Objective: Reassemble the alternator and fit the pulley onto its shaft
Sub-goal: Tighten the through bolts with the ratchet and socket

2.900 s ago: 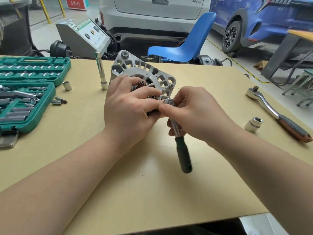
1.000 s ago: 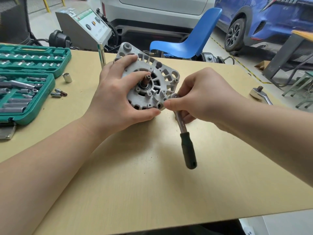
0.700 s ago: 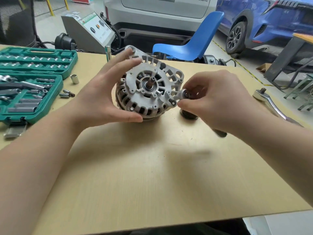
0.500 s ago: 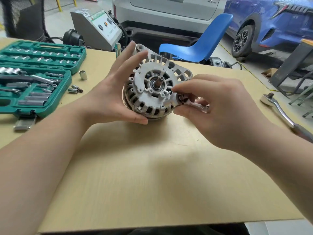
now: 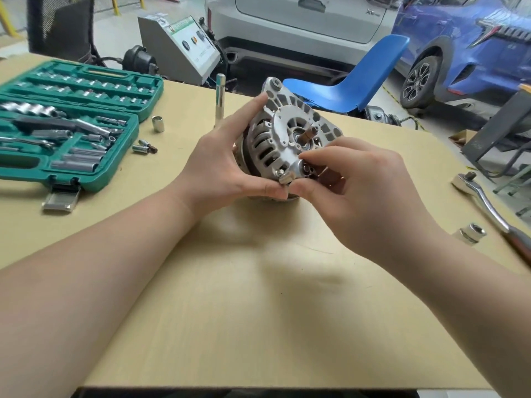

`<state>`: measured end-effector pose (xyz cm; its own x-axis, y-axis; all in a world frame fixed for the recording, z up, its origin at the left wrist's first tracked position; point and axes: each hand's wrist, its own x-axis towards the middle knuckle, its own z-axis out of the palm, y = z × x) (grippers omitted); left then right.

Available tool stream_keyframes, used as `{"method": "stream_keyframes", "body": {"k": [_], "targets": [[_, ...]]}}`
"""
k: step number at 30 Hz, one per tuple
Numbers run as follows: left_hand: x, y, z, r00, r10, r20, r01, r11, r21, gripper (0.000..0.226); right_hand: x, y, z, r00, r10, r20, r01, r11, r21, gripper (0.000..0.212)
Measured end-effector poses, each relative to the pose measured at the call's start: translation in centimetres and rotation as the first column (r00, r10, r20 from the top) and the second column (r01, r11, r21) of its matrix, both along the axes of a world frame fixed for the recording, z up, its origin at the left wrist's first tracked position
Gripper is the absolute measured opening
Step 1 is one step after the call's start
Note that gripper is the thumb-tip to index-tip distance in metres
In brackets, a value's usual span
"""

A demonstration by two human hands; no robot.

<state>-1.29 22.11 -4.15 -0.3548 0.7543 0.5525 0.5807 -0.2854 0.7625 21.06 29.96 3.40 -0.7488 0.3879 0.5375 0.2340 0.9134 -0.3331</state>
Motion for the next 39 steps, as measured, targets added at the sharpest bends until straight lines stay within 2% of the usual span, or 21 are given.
{"method": "stream_keyframes", "body": {"k": [8,18,29,35,39], "targets": [[0.7,-0.2,0.0,0.997,0.071,-0.020,-0.071,0.997,-0.016,0.132,0.2,0.3,0.9,0.997,-0.066,-0.029,0.061,0.983,-0.172,0.018],[0.7,-0.2,-0.2,0.996,0.075,-0.051,-0.076,0.997,-0.001,0.131,-1.2,-0.1,1.7,0.990,-0.112,0.088,0.132,0.956,-0.263,0.022],[0.3,-0.4,-0.1,0.999,0.036,-0.029,-0.036,0.999,0.001,0.127,-1.5,-0.4,2.7,0.978,-0.044,0.203,0.073,0.987,-0.141,0.029],[0.2,-0.4,-0.3,0.998,0.043,-0.038,-0.043,0.999,0.000,0.128,-1.6,0.5,3.4,0.959,0.042,0.282,-0.089,0.984,0.156,0.023],[0.1,-0.5,-0.3,0.998,0.040,-0.042,-0.040,0.999,-0.003,0.129,-1.6,1.0,4.0,0.929,0.095,0.357,-0.198,0.944,0.263,0.021]]}}
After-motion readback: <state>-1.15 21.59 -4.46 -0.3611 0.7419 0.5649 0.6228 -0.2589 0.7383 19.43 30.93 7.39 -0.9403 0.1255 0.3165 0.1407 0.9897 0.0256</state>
